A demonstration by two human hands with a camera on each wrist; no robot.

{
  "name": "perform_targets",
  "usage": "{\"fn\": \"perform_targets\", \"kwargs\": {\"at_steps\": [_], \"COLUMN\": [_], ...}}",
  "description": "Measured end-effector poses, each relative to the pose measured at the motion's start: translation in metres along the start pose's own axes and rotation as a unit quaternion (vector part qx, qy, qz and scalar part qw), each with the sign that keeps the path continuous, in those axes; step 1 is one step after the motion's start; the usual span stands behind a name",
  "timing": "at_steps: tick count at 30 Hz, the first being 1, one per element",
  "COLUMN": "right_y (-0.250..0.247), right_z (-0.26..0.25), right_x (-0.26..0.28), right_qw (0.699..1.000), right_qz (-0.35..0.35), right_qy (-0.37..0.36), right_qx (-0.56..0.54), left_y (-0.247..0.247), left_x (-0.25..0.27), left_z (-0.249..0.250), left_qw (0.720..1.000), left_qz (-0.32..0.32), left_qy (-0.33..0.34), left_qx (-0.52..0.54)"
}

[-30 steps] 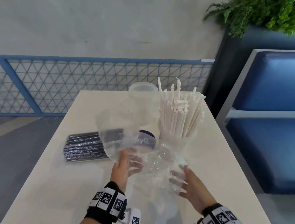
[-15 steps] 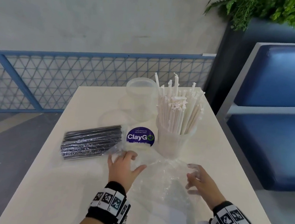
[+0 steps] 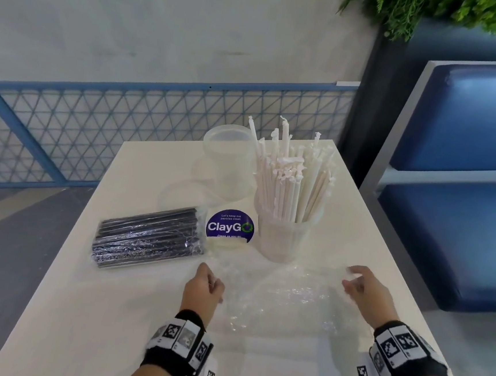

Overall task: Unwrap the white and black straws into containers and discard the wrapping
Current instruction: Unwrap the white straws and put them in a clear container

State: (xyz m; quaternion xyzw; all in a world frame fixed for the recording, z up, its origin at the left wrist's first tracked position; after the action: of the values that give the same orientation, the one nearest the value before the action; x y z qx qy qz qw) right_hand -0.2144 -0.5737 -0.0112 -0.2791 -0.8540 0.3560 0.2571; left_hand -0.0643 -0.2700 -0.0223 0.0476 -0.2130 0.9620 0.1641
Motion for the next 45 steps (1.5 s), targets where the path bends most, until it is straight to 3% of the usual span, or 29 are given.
{"fn": "perform_targets", "kwargs": {"at_steps": [3,4,6,7,8,10,14,16,19,22,25,27,29,31,36,43,45], "right_y": [-0.021,-0.02,0.004,0.023,0.04,0.061,0.065,0.07,0.071,0.069,0.07,0.07,0.07,0.072,0.063,0.044,0.029], "right_z": [-0.029,-0.044,-0.062,-0.06,-0.05,-0.023,-0.011,0.0,0.01,0.009,0.006,0.004,0.005,0.007,0.023,0.02,-0.01], "right_x": [0.011,0.019,0.031,0.035,0.034,0.027,0.012,0.016,0.017,0.018,0.018,0.019,0.019,0.018,0.016,0.02,0.023], "right_qw": [0.975,0.962,0.934,0.914,0.893,0.862,0.836,0.841,0.853,0.859,0.857,0.857,0.857,0.856,0.866,0.887,0.914], "right_qz": [0.155,0.171,0.114,0.049,-0.024,-0.086,-0.197,-0.265,-0.281,-0.285,-0.282,-0.286,-0.286,-0.288,-0.286,-0.257,-0.195], "right_qy": [-0.091,-0.137,-0.232,-0.253,-0.236,-0.19,-0.176,-0.146,-0.111,-0.098,-0.094,-0.093,-0.095,-0.094,-0.074,-0.043,-0.08], "right_qx": [0.13,0.162,0.246,0.314,0.382,0.463,0.482,0.448,0.426,0.414,0.421,0.418,0.418,0.419,0.403,0.381,0.347], "left_y": [0.02,0.024,0.033,0.037,0.042,0.048,0.053,0.049,0.037,0.033,0.054,0.086,0.11,0.113,0.095,0.086,0.081], "left_x": [0.007,0.007,0.005,0.003,0.002,-0.001,-0.009,-0.016,-0.027,-0.029,-0.015,0.003,0.016,0.019,0.016,0.015,0.012], "left_z": [0.002,0.003,0.007,0.008,0.01,0.012,0.015,0.012,-0.002,0.003,0.045,0.058,0.035,-0.003,-0.038,-0.021,0.014], "left_qw": [0.998,0.997,0.993,0.989,0.985,0.977,0.976,0.984,0.986,0.968,0.92,0.867,0.802,0.769,0.749,0.747,0.784], "left_qz": [-0.055,-0.071,-0.115,-0.143,-0.17,-0.204,-0.2,-0.165,-0.141,-0.13,-0.123,-0.196,-0.297,-0.361,-0.402,-0.375,-0.327], "left_qy": [0.007,0.01,0.021,0.028,0.036,0.046,0.046,0.028,-0.061,-0.08,0.059,0.146,0.135,0.064,0.058,0.076,0.091], "left_qx": [0.019,0.023,0.026,0.017,-0.001,-0.036,-0.08,-0.062,-0.06,-0.199,-0.368,-0.434,-0.5,-0.524,-0.523,-0.543,-0.52]}}
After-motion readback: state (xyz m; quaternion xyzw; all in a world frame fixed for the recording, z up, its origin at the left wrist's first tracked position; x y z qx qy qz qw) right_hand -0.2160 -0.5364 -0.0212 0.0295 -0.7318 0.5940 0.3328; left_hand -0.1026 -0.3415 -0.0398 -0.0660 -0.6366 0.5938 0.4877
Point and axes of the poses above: each hand's wrist, its own x-axis away from the middle knuckle, its own y-axis out of the palm, z = x × y, the point moved 7 cm from there along -x, towards the middle knuckle, and after that the axes turned 9 degrees about x, right-handed, at the moved point
